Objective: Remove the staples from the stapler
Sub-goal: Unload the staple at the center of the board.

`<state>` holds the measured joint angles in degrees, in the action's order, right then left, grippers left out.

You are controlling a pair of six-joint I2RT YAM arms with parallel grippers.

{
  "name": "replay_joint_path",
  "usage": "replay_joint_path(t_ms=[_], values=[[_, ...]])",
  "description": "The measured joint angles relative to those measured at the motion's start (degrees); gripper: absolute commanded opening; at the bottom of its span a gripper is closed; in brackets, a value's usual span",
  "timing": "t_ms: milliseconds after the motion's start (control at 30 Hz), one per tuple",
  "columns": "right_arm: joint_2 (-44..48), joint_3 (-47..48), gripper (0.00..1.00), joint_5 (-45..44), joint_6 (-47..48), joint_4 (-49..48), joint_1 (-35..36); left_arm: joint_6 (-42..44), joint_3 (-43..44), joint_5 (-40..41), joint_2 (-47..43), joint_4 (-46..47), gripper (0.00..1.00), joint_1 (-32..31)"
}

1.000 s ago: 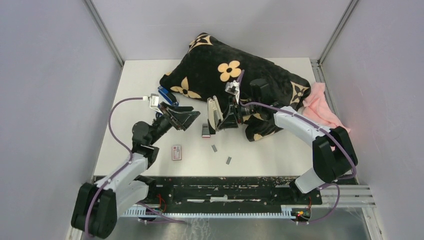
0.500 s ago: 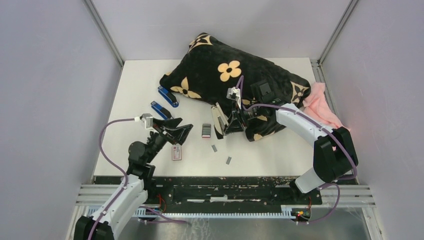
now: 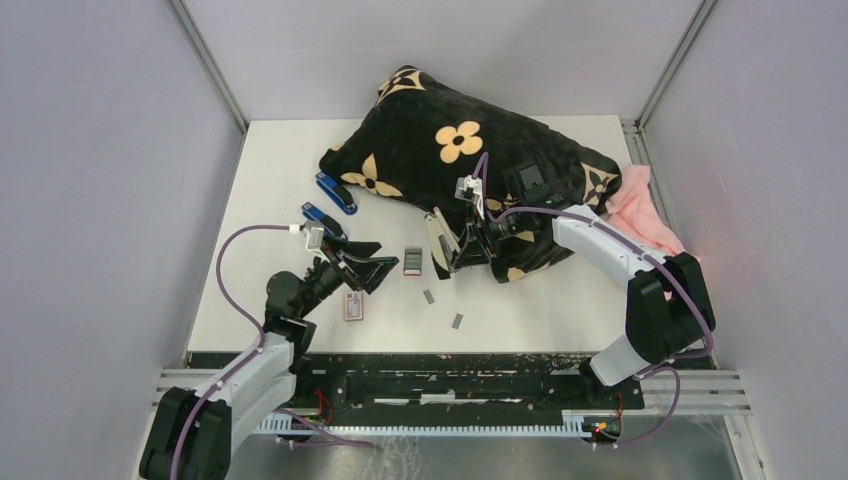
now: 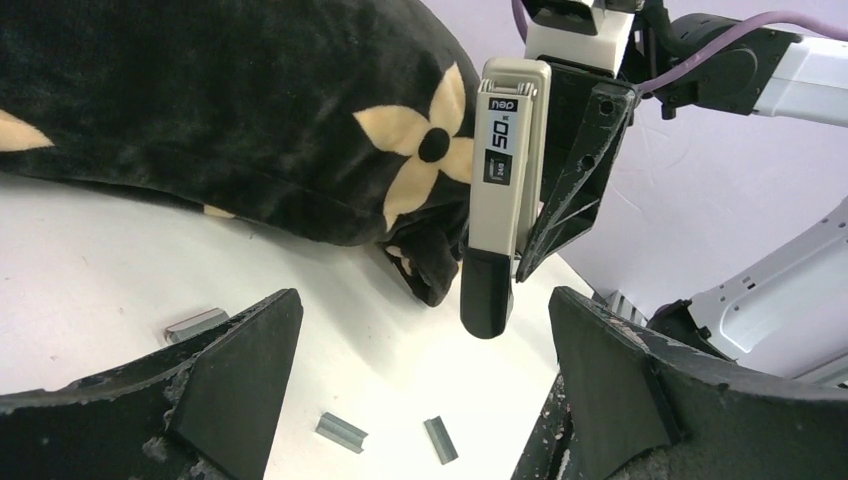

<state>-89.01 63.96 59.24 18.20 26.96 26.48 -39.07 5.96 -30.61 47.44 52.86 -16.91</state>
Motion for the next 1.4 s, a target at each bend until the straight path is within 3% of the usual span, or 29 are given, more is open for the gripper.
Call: replay_joint_path(t_ms=[933,1400], values=[[-1.0,0.7,0.01,0.1,0.7,1.1,0.0,-0.3,2.1,-3.0,8.5,3.0,0.98,-2.4],[-2.0,0.9,0.01,1.0,0.7,1.2,0.0,-1.8,8.2,-4.1,22.7,7.6,0.83,-9.2]])
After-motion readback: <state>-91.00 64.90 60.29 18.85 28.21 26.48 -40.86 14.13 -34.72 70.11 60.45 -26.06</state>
